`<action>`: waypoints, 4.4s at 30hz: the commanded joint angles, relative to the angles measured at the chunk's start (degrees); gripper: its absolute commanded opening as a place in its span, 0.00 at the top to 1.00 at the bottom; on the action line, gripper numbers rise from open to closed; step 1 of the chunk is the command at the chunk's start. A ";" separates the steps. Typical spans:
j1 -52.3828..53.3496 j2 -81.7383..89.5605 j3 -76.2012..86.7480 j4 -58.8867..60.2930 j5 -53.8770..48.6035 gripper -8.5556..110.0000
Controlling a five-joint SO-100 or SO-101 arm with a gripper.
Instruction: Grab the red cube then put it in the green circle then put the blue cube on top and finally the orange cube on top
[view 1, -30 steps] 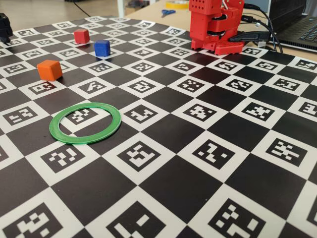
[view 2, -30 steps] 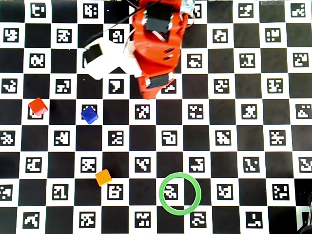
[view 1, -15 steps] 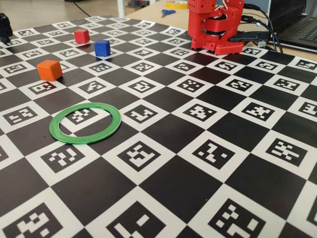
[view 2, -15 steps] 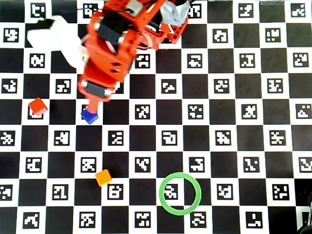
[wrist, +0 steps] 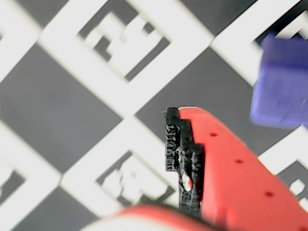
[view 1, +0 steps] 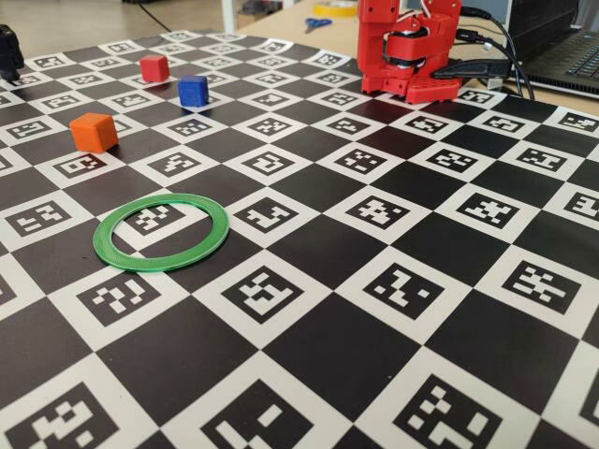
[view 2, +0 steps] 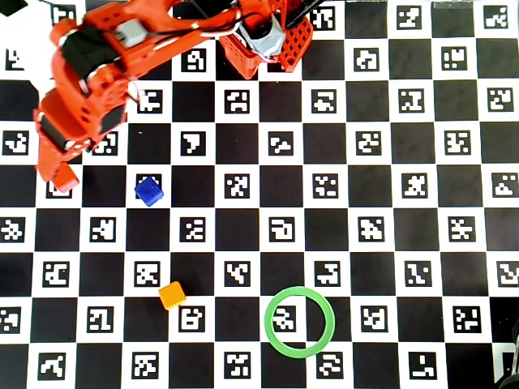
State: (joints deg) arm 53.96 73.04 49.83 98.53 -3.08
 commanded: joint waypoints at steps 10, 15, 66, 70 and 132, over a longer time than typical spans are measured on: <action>2.02 -6.86 -2.55 -2.55 0.26 0.58; 2.29 -8.00 0.62 -6.24 -0.53 0.58; 4.39 -18.02 9.40 -26.72 -1.67 0.58; 4.39 -18.11 9.40 -27.33 -1.85 0.59; -4.57 14.33 21.36 -16.17 -5.54 0.82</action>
State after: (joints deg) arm 51.94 78.75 76.90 79.63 -7.82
